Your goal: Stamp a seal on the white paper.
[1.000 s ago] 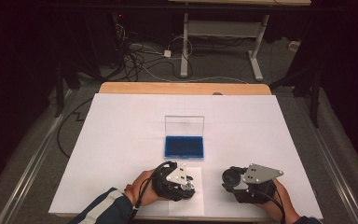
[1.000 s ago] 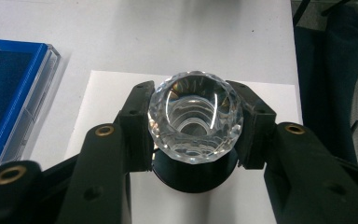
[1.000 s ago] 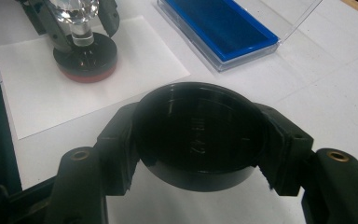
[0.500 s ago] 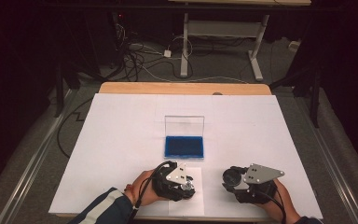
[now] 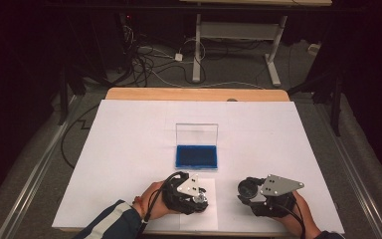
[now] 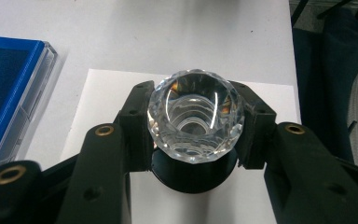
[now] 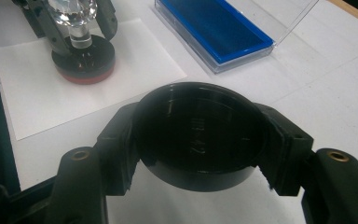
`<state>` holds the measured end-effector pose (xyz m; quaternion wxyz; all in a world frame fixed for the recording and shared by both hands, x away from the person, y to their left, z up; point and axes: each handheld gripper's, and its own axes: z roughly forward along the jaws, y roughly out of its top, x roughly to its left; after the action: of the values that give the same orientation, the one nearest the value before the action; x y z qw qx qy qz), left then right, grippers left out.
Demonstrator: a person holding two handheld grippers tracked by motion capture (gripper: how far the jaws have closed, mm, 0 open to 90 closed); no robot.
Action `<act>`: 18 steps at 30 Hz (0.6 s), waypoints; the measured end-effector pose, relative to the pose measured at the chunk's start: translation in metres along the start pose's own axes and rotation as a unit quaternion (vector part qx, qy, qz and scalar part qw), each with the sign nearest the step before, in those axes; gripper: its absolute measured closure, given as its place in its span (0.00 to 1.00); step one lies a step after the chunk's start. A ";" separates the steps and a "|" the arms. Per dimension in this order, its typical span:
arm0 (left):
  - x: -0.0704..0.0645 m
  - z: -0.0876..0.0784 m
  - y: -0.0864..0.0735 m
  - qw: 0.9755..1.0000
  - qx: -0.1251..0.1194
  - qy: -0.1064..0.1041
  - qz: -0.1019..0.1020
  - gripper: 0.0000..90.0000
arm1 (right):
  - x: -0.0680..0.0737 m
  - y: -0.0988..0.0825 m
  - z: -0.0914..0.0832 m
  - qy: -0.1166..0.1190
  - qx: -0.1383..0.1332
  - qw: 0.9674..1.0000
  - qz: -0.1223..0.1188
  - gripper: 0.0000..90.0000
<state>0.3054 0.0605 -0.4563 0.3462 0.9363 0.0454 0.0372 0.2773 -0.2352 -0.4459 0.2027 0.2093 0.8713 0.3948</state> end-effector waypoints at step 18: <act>0.001 0.001 -0.001 1.000 -0.002 -0.004 -0.005 0.60 | 0.001 0.000 0.000 0.002 0.002 1.000 -0.001 0.42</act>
<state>0.3061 0.0607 -0.4576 0.3486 0.9355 0.0486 0.0320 0.2770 -0.2348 -0.4464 0.2012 0.2084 0.8727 0.3930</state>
